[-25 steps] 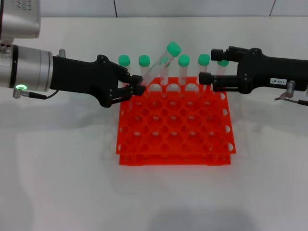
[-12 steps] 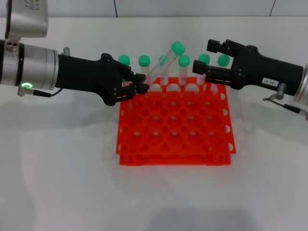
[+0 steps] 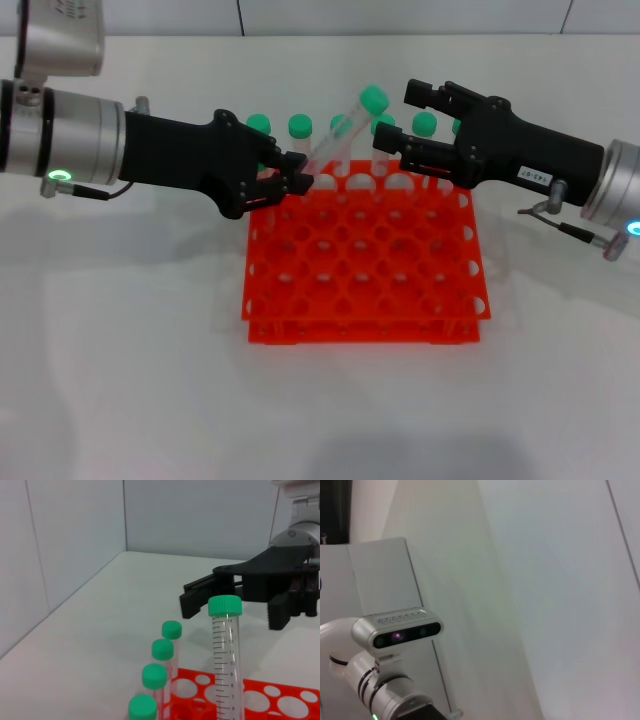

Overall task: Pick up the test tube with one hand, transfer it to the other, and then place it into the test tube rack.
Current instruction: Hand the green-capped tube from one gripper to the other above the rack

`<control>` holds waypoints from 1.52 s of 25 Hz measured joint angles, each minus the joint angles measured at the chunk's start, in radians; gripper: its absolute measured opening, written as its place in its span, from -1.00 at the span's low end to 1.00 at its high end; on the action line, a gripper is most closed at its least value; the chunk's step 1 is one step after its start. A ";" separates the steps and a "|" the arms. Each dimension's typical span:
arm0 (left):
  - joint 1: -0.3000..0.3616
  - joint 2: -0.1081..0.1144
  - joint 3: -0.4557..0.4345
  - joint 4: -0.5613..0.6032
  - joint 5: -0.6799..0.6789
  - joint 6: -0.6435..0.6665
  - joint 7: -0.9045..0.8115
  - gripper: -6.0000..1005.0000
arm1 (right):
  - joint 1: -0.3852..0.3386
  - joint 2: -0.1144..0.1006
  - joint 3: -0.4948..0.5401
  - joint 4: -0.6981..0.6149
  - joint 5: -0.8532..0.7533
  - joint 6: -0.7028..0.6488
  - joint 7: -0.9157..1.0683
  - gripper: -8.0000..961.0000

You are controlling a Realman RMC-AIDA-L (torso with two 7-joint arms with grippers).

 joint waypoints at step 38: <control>-0.004 -0.011 0.021 0.004 -0.009 -0.025 0.020 -0.45 | -0.021 0.000 -0.318 0.004 0.387 0.035 -0.118 0.48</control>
